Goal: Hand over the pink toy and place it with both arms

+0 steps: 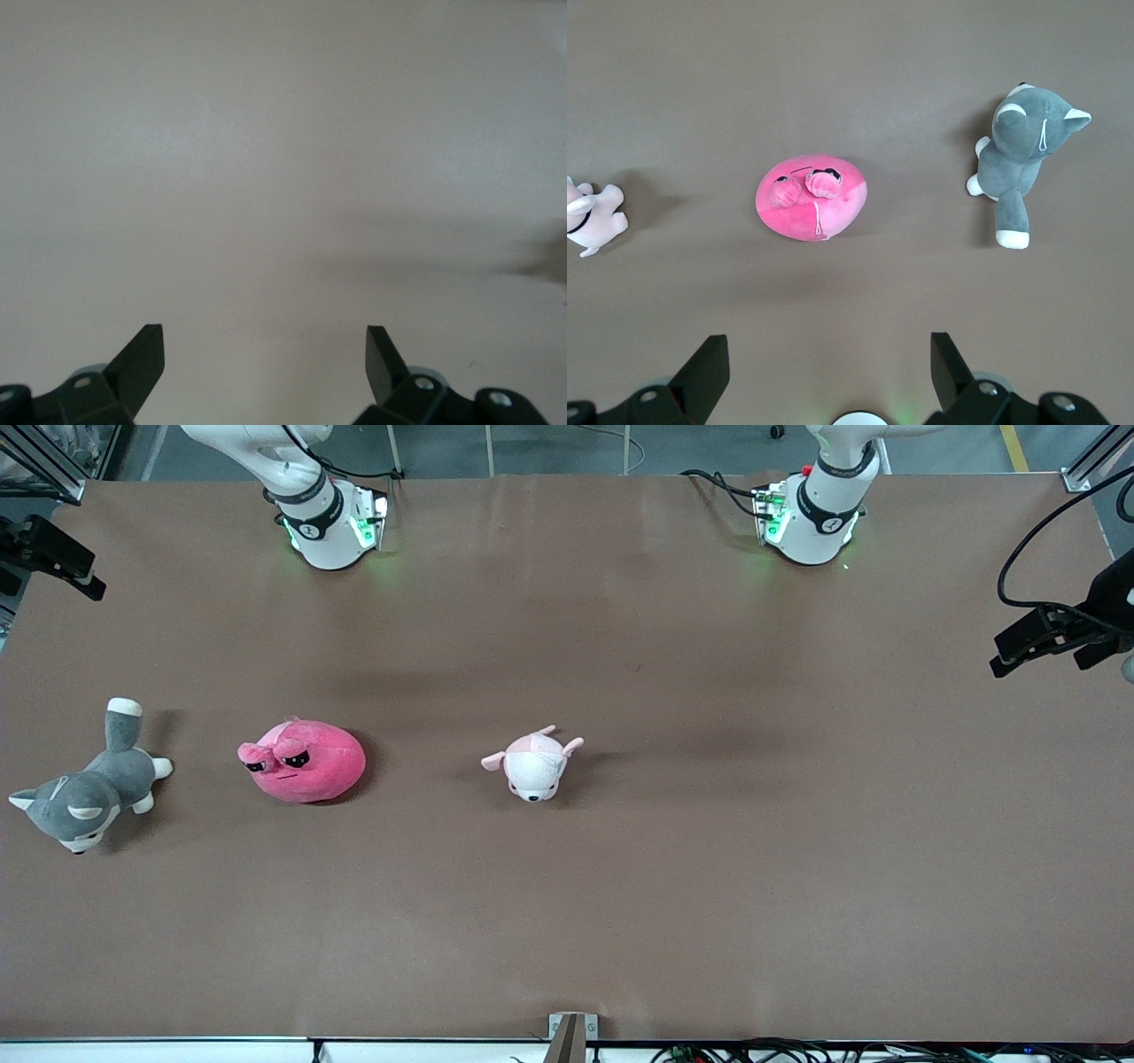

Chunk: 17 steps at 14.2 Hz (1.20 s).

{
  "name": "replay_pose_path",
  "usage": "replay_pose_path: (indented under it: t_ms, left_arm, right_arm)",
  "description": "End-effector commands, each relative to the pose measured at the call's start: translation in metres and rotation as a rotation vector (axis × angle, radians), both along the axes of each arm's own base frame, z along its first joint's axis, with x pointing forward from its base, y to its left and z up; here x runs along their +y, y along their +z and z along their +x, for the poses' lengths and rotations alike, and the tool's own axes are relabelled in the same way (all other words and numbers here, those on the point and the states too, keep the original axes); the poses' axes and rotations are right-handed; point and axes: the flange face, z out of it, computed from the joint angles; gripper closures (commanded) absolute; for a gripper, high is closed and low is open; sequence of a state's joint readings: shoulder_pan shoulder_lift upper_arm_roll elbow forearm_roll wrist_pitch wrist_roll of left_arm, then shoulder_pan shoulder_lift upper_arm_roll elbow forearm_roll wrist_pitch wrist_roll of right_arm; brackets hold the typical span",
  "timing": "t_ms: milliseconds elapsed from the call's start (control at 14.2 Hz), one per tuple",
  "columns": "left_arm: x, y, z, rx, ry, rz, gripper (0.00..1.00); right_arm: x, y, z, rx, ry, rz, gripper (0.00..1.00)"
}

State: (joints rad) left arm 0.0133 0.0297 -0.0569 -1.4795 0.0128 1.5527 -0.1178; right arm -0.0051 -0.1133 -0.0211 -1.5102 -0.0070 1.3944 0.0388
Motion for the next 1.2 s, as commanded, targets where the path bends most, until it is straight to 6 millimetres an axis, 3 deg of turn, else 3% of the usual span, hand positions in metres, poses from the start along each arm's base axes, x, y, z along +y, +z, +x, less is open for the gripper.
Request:
replay_pose_path:
  t_ms: [0, 1127]
  left_arm:
    - [0.0027, 0.0035, -0.0008, -0.005, -0.008, -0.002, 0.00]
    - [0.0031, -0.0032, 0.0026, 0.007, -0.011, 0.001, 0.00]
  right_arm:
    - [-0.0090, 0.0054, -0.0006, 0.003, 0.048, -0.009, 0.00]
    - [-0.0079, 0.0001, -0.0017, 0.024, 0.050, 0.022, 0.00]
